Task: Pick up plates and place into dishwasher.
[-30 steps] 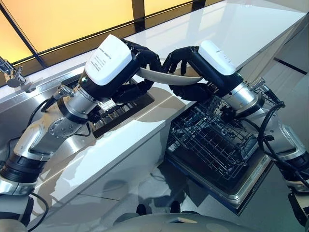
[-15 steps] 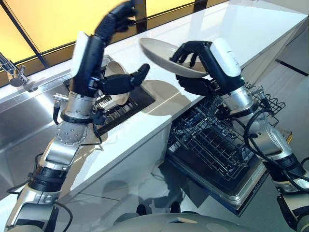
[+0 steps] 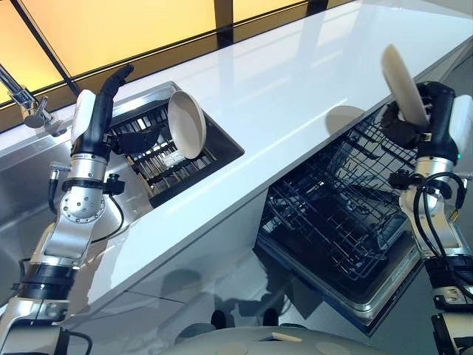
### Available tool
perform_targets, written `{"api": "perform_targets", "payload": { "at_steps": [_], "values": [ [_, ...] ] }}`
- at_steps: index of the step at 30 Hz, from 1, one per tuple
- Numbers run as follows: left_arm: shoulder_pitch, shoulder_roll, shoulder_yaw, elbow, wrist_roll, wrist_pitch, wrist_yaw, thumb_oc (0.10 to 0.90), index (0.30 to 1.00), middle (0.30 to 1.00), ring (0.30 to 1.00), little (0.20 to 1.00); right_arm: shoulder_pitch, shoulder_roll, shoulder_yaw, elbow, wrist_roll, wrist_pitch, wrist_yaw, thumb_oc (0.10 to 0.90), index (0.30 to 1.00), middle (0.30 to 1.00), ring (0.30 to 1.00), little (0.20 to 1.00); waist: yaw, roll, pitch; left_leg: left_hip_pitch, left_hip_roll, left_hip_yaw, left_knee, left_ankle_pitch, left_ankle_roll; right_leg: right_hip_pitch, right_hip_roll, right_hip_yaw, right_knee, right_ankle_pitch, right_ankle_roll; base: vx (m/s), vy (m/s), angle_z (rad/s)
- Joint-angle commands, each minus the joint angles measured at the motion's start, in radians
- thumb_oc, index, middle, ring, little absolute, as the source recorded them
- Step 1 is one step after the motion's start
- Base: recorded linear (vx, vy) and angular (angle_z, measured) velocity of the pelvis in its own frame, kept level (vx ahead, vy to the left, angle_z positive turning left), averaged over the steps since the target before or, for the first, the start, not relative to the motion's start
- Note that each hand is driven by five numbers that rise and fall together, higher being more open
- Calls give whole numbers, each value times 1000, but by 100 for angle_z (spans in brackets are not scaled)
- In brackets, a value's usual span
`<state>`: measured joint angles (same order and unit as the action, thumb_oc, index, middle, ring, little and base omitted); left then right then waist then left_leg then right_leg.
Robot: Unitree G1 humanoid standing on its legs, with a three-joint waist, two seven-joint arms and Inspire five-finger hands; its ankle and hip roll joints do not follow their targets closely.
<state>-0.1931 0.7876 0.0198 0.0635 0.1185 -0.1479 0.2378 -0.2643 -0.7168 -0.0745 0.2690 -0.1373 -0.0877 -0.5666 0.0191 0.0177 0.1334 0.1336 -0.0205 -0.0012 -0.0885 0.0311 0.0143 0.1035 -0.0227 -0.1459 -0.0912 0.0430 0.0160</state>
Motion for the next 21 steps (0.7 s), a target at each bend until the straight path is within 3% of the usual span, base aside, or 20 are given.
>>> {"api": "perform_targets", "payload": {
  "at_steps": [1,10,17,21],
  "values": [
    [-80,148,59,13,104,-41,23,800,900,900,900,900,-52,-77,-46,-38,42,-62,-20,100,300,300,300,200,-17,19,-78,-8,-57,37,63,-122,16,3,65,-12,128,-162,26,93,-21,-2],
    [-238,372,-65,105,243,7,-21,800,900,900,900,900,-58,-122,65,112,114,-25,181,100,300,300,300,200,-36,51,-56,-8,-51,43,28,-102,2,-14,55,-28,135,-165,33,78,-15,0],
    [-364,456,-184,128,276,39,8,800,900,900,900,900,-101,-155,139,193,136,14,253,100,300,300,300,200,-48,68,-24,-28,-52,50,42,-103,-2,-40,48,-29,149,-164,29,25,-3,0],
    [-419,481,-238,127,294,48,5,800,900,900,900,900,-140,-167,187,230,145,70,296,100,300,300,300,200,-50,73,-1,-60,-60,60,107,-128,1,-59,42,-19,156,-158,22,-1,4,-2]
  ]
}}
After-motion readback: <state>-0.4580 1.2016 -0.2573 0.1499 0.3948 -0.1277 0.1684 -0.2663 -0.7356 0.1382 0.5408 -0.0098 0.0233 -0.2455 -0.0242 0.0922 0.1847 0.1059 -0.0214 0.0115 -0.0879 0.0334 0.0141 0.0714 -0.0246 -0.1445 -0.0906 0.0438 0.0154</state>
